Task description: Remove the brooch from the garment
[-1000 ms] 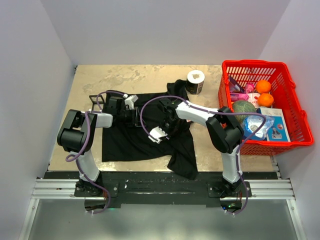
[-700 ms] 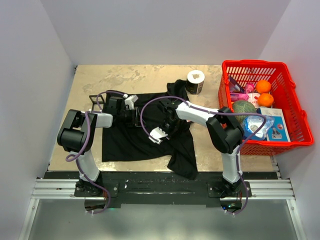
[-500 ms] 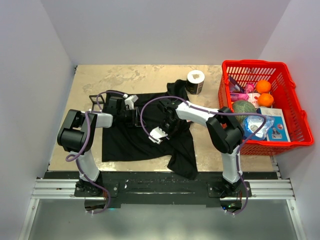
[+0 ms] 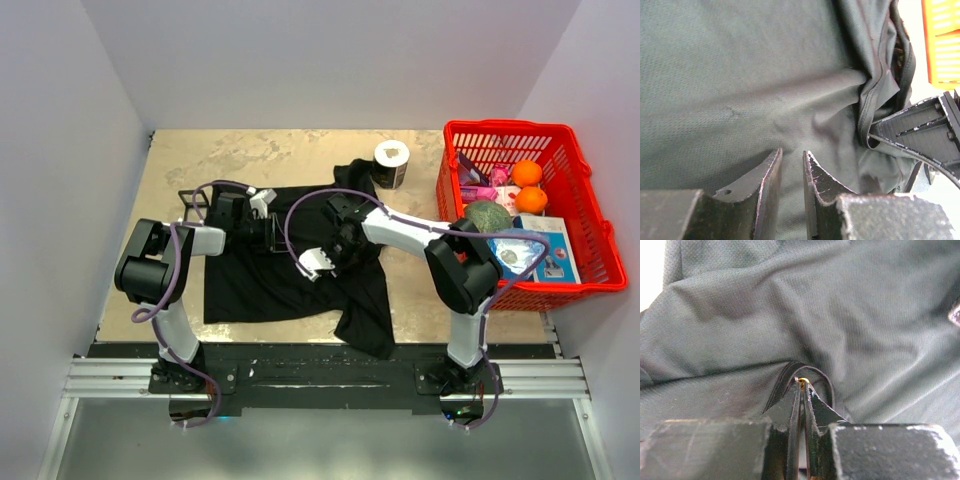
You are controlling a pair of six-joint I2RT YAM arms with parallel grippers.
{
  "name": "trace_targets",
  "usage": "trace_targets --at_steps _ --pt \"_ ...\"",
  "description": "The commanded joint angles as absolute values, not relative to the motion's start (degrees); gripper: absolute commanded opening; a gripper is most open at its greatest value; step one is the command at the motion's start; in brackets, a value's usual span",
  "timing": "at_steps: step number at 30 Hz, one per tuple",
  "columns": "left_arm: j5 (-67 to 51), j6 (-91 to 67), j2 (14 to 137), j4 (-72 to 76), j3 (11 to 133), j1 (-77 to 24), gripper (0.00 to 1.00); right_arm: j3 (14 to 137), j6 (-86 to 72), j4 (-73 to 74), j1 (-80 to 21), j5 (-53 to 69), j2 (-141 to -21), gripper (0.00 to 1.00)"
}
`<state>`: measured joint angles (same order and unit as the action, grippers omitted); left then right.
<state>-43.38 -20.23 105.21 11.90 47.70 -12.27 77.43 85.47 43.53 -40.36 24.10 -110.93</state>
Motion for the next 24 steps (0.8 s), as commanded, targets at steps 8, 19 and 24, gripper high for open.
trace_targets --at_steps 8,19,24 --pt "-50.7 -19.2 99.3 17.1 46.1 -12.9 0.29 75.8 62.8 34.7 -38.5 29.1 -103.6 0.0" --pt "-52.2 -14.4 97.4 16.4 46.1 -20.6 0.28 84.8 35.9 36.2 -30.5 35.1 -108.1 0.0" --pt "-51.6 -14.0 97.8 17.3 46.1 -22.1 0.25 85.3 33.3 38.8 -27.1 36.8 -107.5 0.0"
